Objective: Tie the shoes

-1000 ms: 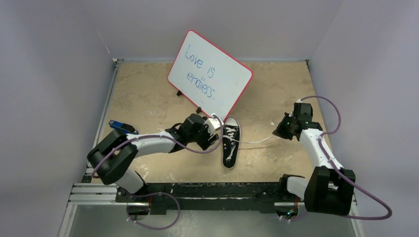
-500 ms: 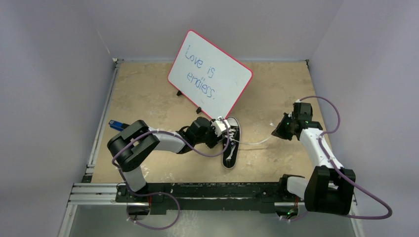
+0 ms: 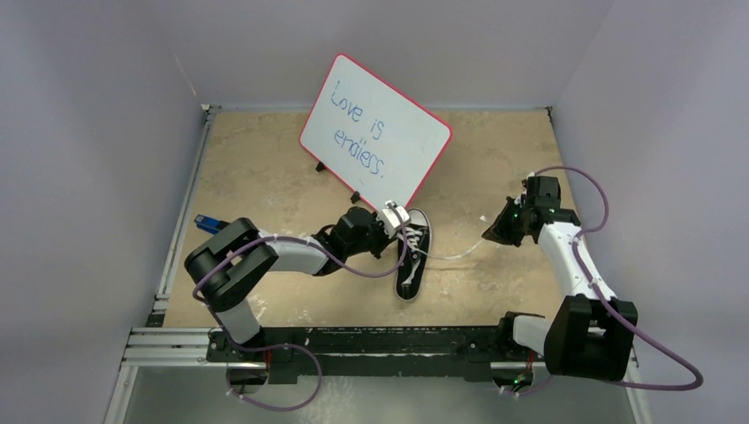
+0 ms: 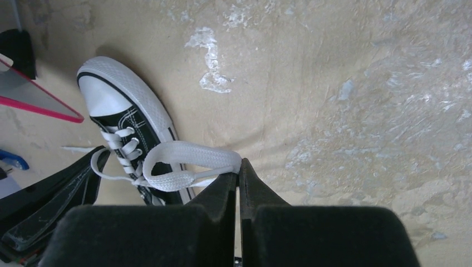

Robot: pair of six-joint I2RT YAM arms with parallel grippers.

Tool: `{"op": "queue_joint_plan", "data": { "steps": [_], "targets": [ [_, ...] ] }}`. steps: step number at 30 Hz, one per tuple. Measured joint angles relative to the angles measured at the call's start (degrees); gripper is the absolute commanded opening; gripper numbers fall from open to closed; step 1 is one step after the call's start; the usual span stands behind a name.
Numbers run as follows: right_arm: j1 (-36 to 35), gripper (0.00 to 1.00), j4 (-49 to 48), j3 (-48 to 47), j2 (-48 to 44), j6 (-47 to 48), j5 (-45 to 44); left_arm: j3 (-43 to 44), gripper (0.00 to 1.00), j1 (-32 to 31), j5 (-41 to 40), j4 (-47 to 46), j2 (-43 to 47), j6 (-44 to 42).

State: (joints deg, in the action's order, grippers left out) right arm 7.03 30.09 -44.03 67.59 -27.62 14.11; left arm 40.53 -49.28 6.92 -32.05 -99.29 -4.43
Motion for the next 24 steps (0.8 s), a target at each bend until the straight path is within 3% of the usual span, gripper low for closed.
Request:
{"op": "queue_joint_plan", "data": {
  "steps": [6,13,24],
  "targets": [
    [-0.11,0.00,4.61,-7.26,3.89,1.46,3.28,-0.66,0.00,-1.38,-0.63,-0.55,6.58,0.28],
    [-1.97,0.00,3.80,-14.73,9.46,3.72,17.00,-1.11,0.00,-2.01,1.05,-4.37,8.22,-3.80],
    [-20.13,0.00,2.73,-35.17,23.65,9.70,24.61,-3.78,0.00,-2.23,3.63,-9.38,6.82,-9.22]
  ]
}}
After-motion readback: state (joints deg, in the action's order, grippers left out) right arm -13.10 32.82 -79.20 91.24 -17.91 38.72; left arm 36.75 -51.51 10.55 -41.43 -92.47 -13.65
